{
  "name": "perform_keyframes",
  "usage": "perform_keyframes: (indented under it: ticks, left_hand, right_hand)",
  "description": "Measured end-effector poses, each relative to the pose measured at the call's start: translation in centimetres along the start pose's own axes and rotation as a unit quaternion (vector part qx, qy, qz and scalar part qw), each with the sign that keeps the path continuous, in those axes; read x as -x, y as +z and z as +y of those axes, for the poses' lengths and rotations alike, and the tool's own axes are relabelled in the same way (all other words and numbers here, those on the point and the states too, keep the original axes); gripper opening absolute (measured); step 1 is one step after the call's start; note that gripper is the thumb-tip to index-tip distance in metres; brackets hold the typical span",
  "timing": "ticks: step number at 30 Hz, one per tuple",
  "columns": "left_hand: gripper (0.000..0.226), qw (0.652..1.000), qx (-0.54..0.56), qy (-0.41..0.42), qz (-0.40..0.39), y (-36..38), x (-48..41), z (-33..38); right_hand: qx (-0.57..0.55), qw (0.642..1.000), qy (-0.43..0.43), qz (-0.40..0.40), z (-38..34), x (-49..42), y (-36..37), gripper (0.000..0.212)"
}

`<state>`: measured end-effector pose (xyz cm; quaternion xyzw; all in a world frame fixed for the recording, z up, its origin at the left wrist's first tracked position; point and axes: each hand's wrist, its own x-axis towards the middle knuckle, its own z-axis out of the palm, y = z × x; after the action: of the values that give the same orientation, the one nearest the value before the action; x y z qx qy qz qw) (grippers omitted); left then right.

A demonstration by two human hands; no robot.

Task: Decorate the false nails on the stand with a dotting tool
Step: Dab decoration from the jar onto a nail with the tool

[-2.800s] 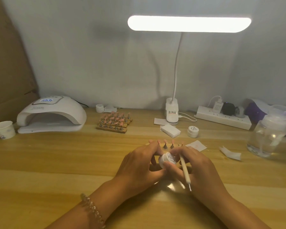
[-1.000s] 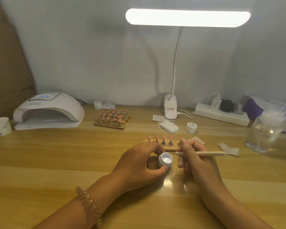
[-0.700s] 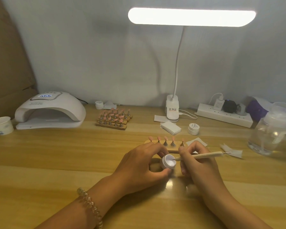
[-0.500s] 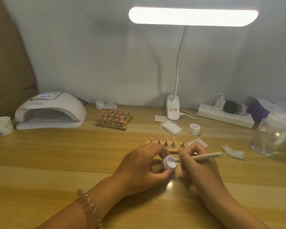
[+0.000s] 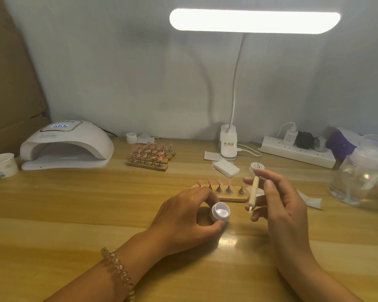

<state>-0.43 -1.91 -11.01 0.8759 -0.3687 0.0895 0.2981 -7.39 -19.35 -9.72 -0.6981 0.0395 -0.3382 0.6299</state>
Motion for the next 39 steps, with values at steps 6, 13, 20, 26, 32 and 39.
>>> perform_keyframes:
  ticks: [6,13,20,26,32,39]
  left_hand:
    - [0.038,1.0,0.005,-0.004,0.002,0.1,0.0,0.0]
    - [0.039,1.0,-0.001,-0.01,-0.003,0.1,0.0,0.1]
    - [0.041,1.0,-0.003,-0.01,-0.005,0.1,0.0,-0.1]
    - [0.037,1.0,-0.006,0.004,-0.006,0.0,0.0,0.0]
    - [0.036,1.0,-0.009,0.012,-0.003,0.0,0.0,0.3]
    - [0.03,1.0,-0.022,0.015,0.0,-0.3,0.0,0.6]
  right_hand:
    - [-0.089,0.992,0.079,0.052,0.3,-0.4,-0.4,0.012]
    - [-0.167,0.972,0.137,0.095,0.3,-0.9,-0.5,0.034]
    - [-0.199,0.949,0.235,0.073,0.4,-1.3,-1.0,0.027]
    - [-0.155,0.968,0.193,0.03,0.0,-1.0,-0.6,0.025]
    - [-0.002,0.998,0.03,-0.053,0.3,-0.1,0.2,0.038]
    - [0.159,0.982,-0.087,-0.06,0.4,0.5,0.3,0.033]
